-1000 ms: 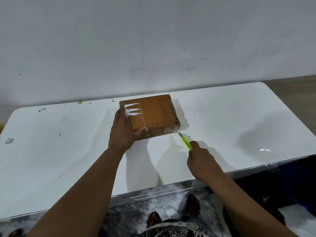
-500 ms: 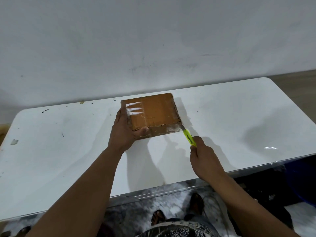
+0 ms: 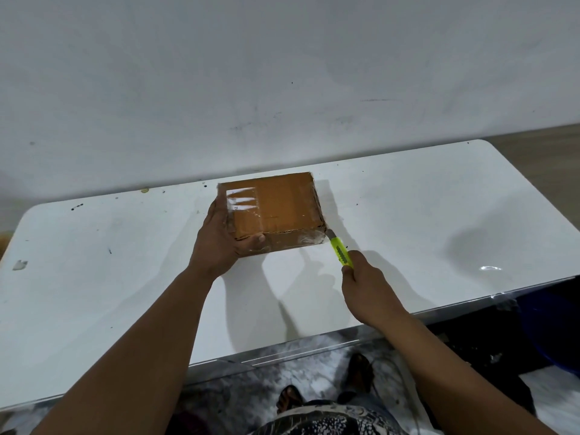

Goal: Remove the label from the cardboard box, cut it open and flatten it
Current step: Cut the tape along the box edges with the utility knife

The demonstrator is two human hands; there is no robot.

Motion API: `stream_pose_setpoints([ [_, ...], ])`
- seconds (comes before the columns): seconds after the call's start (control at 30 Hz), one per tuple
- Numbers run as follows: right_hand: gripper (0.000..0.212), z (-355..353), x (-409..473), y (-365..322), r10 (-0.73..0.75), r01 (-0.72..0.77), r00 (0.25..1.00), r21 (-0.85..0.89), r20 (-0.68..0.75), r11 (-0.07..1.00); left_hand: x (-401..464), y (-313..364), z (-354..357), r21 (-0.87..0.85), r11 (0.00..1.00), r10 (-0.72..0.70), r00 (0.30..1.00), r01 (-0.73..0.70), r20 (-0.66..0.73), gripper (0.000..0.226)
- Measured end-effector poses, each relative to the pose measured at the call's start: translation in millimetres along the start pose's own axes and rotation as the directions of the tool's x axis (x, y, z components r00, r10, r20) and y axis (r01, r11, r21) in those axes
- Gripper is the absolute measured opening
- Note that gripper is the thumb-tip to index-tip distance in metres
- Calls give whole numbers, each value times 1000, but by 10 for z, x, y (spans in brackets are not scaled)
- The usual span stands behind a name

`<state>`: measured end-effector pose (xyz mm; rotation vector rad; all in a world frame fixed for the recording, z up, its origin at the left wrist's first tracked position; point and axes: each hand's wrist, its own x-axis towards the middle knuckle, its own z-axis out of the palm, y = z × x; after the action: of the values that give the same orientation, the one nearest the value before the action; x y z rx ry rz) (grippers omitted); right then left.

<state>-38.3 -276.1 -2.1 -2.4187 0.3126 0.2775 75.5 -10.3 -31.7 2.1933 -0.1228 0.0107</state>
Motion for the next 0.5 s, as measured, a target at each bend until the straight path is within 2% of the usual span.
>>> stream_pose_setpoints([
  [0.27,27,73,-50,44,-35,31,999,-121,-33,992,23,-39,-6,40,999,-4,1000,4,-7,130],
  [0.5,29,95,2,-24,-44,45,999,-54,16,998,40,-53,-3,32,999,-12,1000,12,-14,129],
])
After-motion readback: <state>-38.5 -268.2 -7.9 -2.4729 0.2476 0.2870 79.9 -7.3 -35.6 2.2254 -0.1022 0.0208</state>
